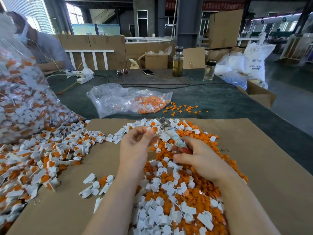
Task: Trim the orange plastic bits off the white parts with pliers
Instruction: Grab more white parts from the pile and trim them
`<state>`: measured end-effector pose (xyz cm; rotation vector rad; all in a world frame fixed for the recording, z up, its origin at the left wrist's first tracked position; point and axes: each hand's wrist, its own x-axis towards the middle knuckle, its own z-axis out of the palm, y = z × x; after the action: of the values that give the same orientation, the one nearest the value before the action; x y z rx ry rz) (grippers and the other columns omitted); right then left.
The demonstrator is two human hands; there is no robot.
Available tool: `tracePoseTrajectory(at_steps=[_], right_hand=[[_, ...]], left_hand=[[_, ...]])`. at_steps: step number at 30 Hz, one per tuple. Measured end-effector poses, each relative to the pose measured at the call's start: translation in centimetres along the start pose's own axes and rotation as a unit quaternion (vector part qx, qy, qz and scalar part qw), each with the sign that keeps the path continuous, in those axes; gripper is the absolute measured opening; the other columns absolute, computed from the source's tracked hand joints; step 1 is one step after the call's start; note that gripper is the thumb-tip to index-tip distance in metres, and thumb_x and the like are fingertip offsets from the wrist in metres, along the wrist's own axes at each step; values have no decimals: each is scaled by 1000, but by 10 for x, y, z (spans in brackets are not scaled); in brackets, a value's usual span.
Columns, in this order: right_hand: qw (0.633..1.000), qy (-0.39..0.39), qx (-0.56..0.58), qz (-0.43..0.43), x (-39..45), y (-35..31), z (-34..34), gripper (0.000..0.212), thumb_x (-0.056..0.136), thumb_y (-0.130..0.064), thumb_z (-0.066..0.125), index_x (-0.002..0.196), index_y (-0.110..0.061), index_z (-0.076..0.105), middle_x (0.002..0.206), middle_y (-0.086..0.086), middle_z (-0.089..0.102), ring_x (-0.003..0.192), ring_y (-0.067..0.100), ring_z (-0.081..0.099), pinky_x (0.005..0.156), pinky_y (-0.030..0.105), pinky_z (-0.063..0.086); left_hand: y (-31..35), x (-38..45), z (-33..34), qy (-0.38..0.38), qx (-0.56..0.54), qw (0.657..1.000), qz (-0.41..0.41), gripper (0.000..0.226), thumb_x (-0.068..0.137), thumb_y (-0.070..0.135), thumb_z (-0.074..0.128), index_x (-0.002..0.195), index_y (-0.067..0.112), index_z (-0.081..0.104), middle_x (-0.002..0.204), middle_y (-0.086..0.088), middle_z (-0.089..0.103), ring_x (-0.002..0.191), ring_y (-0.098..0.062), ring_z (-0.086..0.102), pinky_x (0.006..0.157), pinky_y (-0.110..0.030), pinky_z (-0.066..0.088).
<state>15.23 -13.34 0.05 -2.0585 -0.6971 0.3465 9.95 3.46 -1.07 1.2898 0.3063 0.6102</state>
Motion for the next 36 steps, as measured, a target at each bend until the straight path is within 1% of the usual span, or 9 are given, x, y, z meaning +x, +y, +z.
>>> tracePoseTrajectory(at_steps=[3, 6, 9, 14, 18, 26, 29, 32, 36], right_hand=[[999, -41, -19, -11, -2, -2, 1, 38, 88, -29, 68, 103, -45, 38, 98, -31, 47, 84, -23, 51, 70, 2, 42], [998, -56, -17, -17, -3, -5, 3, 38, 90, -27, 67, 97, -49, 37, 96, -35, 41, 76, -35, 43, 63, -7, 35], [998, -48, -26, -33, -3, -7, 5, 34, 90, -26, 66, 93, -49, 41, 92, -28, 49, 77, -30, 48, 64, -4, 38], [996, -19, -65, -59, 0, -5, 11, 18, 89, -21, 64, 99, -35, 58, 82, -10, 62, 66, 0, 58, 55, 12, 46], [994, -7, -79, -72, 3, -2, 16, 14, 88, -14, 58, 92, -28, 60, 76, -5, 61, 53, 2, 52, 46, 19, 40], [992, 1, -112, -58, 7, -1, 19, 11, 89, -17, 56, 93, -27, 60, 82, -2, 65, 58, 10, 56, 52, 34, 48], [988, 16, -140, -60, 8, 1, 22, 9, 89, -22, 58, 96, -26, 59, 79, -5, 62, 62, 11, 56, 54, 34, 48], [982, 47, -173, -65, 7, 2, 23, 12, 87, -25, 60, 83, -32, 51, 71, -9, 56, 60, 8, 53, 50, 24, 39], [976, 96, -188, -45, 9, 6, 20, 14, 86, -24, 58, 81, -33, 48, 71, -10, 54, 61, 7, 51, 52, 22, 34]], left_hand=[[0, 1, -3, -8, 9, 1000, 23, 2, 90, 11, 68, 89, 12, 69, 76, 6, 73, 72, -6, 70, 68, -15, 54], [0, 2, -6, -18, 14, 999, 32, 4, 92, 12, 66, 90, 14, 70, 79, 6, 73, 75, -7, 69, 74, -20, 54], [1, 3, -8, -31, 15, 999, 40, 6, 92, 12, 66, 88, 15, 70, 80, 4, 73, 76, -8, 68, 77, -24, 52], [0, 3, -8, -32, 2, 998, 50, 8, 91, 11, 66, 86, 16, 69, 75, 8, 71, 72, -5, 66, 71, -20, 53], [0, 2, -6, -21, -7, 998, 52, 6, 91, 11, 65, 87, 13, 69, 72, 9, 69, 68, -4, 64, 68, -16, 52], [-1, 2, -4, 4, -1, 999, 37, 10, 94, 9, 63, 87, 14, 68, 73, 8, 70, 69, -3, 64, 68, -17, 53], [0, 5, -6, -5, -18, 1000, -13, 8, 93, 9, 63, 87, 11, 68, 73, 7, 71, 66, -3, 65, 67, -18, 54], [3, 10, -16, 18, -91, 989, -113, 5, 90, 14, 67, 92, 10, 70, 81, 0, 76, 71, -8, 71, 68, -26, 58], [17, 25, -47, 128, -293, 928, -189, 12, 95, 13, 60, 104, 7, 66, 90, -6, 78, 79, -11, 75, 69, -24, 60]])
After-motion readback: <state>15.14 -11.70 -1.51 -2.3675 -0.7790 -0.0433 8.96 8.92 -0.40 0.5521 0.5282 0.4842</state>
